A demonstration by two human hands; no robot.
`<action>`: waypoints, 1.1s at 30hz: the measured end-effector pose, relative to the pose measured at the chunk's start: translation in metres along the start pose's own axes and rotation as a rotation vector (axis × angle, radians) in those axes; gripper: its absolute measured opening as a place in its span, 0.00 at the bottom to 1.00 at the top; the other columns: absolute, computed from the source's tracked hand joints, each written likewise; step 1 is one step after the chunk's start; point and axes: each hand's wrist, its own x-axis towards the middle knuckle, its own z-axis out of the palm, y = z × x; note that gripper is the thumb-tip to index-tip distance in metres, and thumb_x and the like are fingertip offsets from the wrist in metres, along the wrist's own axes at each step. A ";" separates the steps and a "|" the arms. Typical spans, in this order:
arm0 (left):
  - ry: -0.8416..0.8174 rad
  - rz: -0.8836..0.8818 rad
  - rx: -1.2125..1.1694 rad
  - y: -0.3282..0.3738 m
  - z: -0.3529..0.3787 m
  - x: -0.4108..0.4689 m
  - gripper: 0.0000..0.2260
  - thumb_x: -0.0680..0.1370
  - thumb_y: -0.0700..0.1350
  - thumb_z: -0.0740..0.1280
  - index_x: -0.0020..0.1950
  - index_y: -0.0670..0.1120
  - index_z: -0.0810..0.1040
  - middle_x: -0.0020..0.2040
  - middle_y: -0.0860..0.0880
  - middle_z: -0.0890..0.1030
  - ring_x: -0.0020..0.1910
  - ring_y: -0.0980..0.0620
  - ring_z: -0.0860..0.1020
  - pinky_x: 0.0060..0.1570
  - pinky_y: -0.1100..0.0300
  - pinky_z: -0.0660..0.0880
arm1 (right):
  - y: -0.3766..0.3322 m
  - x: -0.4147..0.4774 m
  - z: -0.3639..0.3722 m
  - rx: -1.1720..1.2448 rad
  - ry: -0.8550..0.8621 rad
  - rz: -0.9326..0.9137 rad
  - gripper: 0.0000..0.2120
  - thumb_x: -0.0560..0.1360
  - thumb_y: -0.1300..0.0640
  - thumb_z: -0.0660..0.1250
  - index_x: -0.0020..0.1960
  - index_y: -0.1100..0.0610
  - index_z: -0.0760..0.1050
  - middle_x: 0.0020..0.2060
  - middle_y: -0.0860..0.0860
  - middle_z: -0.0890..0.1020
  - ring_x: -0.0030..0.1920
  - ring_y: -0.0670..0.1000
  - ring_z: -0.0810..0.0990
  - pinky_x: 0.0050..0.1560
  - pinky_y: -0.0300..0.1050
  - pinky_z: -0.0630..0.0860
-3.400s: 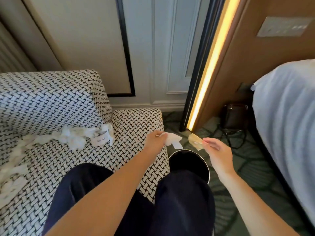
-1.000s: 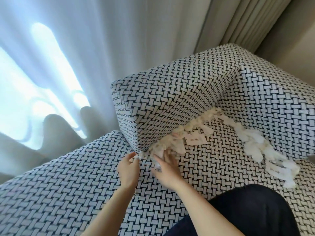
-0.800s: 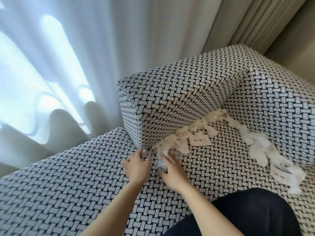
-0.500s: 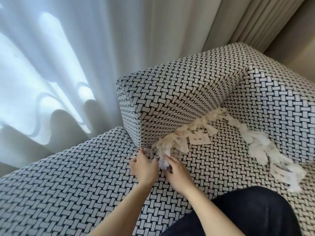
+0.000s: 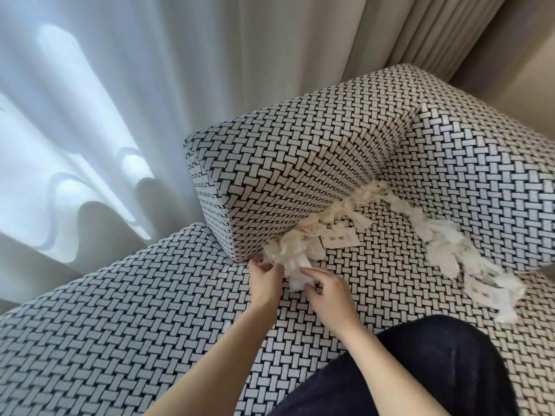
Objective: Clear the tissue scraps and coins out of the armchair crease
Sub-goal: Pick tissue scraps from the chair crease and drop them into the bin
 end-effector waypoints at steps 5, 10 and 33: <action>-0.006 0.070 0.099 0.000 0.001 0.001 0.23 0.78 0.40 0.64 0.71 0.51 0.63 0.53 0.47 0.77 0.49 0.51 0.75 0.50 0.57 0.70 | 0.010 -0.004 -0.007 0.001 0.084 -0.032 0.16 0.76 0.63 0.65 0.63 0.58 0.77 0.63 0.51 0.78 0.65 0.47 0.73 0.65 0.29 0.60; 0.047 0.132 0.214 -0.008 0.008 0.002 0.07 0.78 0.41 0.64 0.56 0.44 0.75 0.32 0.52 0.70 0.27 0.58 0.64 0.25 0.69 0.65 | 0.019 -0.012 -0.005 0.010 0.147 -0.052 0.16 0.75 0.65 0.66 0.62 0.59 0.77 0.62 0.52 0.78 0.65 0.47 0.74 0.66 0.33 0.62; 0.049 0.225 -0.086 -0.010 -0.002 -0.021 0.09 0.82 0.39 0.51 0.60 0.42 0.66 0.49 0.41 0.80 0.46 0.47 0.82 0.54 0.52 0.76 | 0.022 -0.014 -0.013 0.098 0.662 -0.140 0.03 0.68 0.67 0.74 0.39 0.61 0.83 0.33 0.50 0.84 0.33 0.46 0.80 0.34 0.37 0.77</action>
